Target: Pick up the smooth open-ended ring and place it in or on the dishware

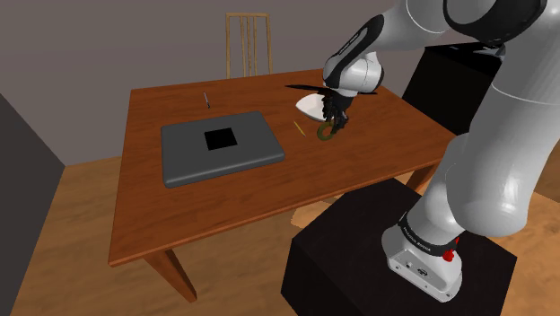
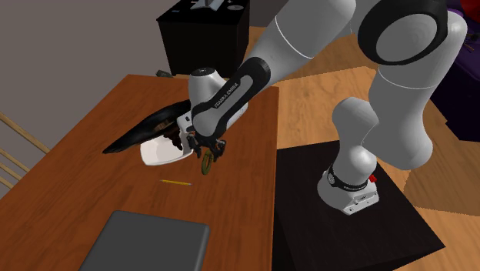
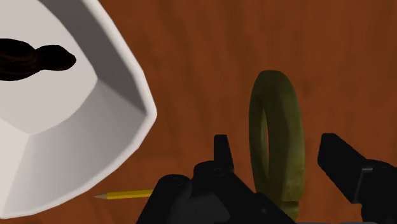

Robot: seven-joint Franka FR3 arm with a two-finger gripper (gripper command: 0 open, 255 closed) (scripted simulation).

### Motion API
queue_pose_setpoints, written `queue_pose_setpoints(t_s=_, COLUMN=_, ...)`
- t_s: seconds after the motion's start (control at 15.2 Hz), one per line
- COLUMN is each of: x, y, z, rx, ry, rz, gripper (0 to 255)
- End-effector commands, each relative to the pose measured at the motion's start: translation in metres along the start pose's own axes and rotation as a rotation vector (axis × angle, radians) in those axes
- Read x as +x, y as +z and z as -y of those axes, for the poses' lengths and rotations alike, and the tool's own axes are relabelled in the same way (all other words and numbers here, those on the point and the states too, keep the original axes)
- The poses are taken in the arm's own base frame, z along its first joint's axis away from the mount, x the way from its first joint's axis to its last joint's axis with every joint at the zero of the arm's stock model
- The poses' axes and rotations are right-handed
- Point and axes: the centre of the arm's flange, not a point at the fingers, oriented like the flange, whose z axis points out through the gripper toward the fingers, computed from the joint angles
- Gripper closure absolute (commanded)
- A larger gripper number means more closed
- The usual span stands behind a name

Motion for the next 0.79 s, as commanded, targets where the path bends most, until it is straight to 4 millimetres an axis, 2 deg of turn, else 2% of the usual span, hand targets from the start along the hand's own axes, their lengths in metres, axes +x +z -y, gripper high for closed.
queue_pose_setpoints(t_s=0.0, x=0.000, y=0.000, z=0.000, rx=0.000, ry=0.000, rz=0.000, gripper=255)
queue_pose_setpoints(t_s=0.53, x=0.000, y=0.000, z=0.000, rx=0.000, ry=0.000, rz=0.000, gripper=255)
queue_pose_setpoints(t_s=0.73, x=0.002, y=-0.016, z=-0.001, rx=0.000, ry=0.000, rz=0.000, gripper=255)
